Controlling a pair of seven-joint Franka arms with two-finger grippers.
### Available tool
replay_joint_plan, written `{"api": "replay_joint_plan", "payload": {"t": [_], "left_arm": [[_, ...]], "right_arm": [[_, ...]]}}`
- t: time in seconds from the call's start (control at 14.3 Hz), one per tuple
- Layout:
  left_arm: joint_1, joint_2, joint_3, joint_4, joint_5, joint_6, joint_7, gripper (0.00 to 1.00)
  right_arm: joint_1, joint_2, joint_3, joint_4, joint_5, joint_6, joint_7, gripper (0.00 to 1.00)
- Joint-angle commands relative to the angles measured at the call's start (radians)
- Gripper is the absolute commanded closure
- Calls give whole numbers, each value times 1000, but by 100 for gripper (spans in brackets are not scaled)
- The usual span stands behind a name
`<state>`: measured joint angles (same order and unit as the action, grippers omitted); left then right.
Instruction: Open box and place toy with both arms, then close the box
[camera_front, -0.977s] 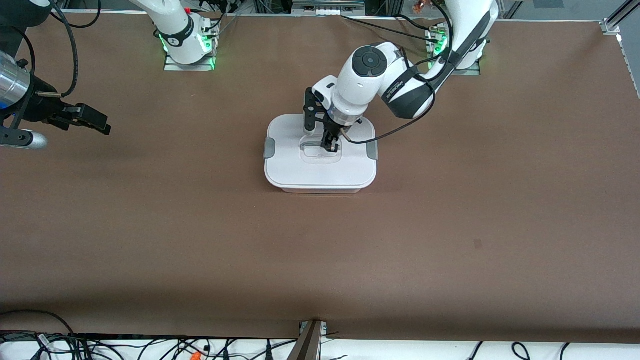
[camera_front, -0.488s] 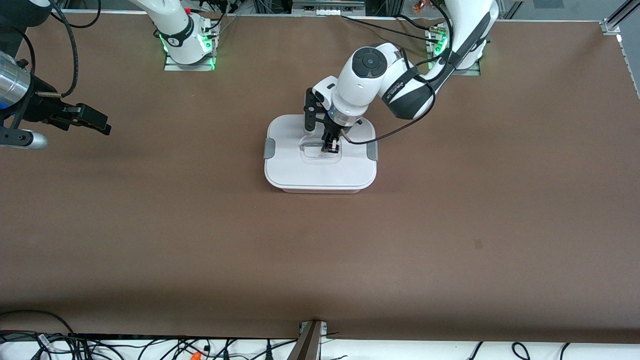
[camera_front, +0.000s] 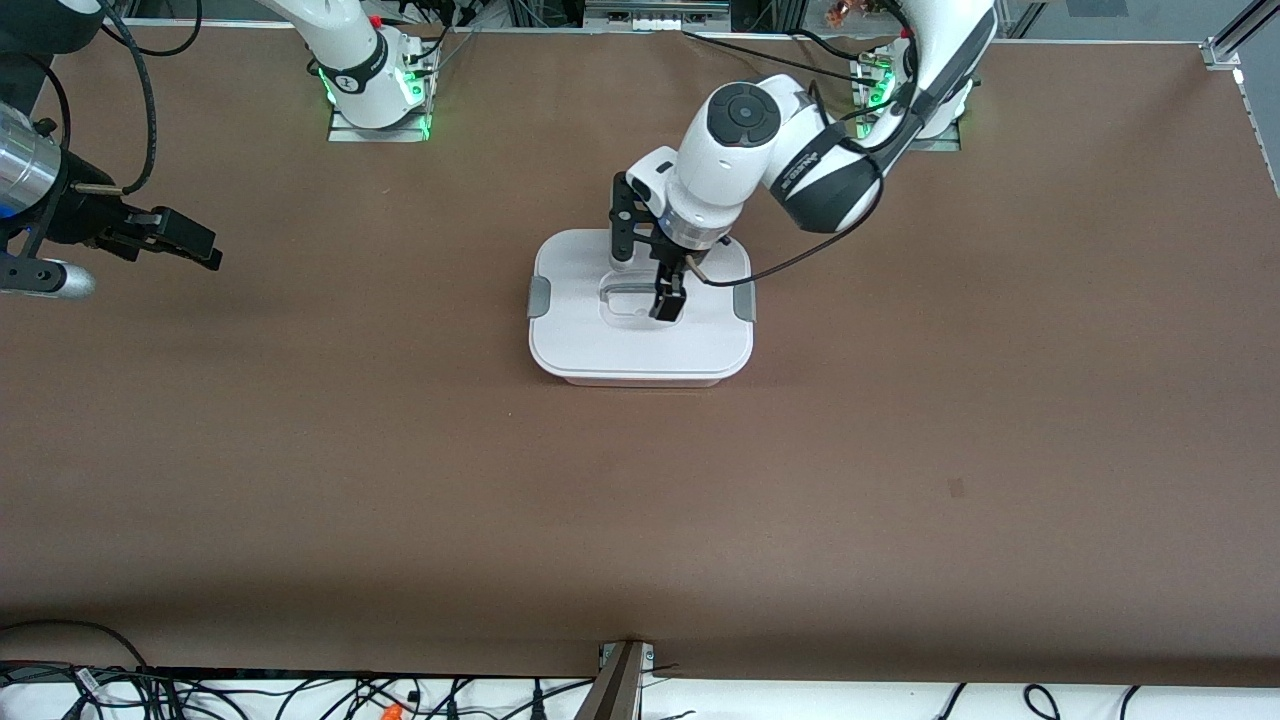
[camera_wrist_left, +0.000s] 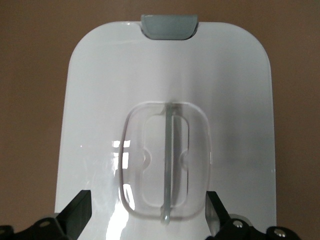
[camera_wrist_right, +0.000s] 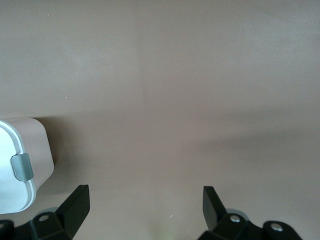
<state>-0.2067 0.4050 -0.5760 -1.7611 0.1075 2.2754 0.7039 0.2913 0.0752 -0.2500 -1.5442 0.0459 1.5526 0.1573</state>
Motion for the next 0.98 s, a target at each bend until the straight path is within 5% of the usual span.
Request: {"api": "replay_joint_plan", "payload": {"t": [0.0,0.56,0.91], "left_arm": [[102,-63,-12,90,-93,-172,-1,0],[386,-144,1,360,-85,-683,-161,0],[440,-147,2,374,27,-822,-248,0]], "right_arm": [[-1,-2,0,13,17,-12,13,0],[0,-2,0,13,17,-12,14,0],[0,-2,0,13,17,-14,13,0]]}}
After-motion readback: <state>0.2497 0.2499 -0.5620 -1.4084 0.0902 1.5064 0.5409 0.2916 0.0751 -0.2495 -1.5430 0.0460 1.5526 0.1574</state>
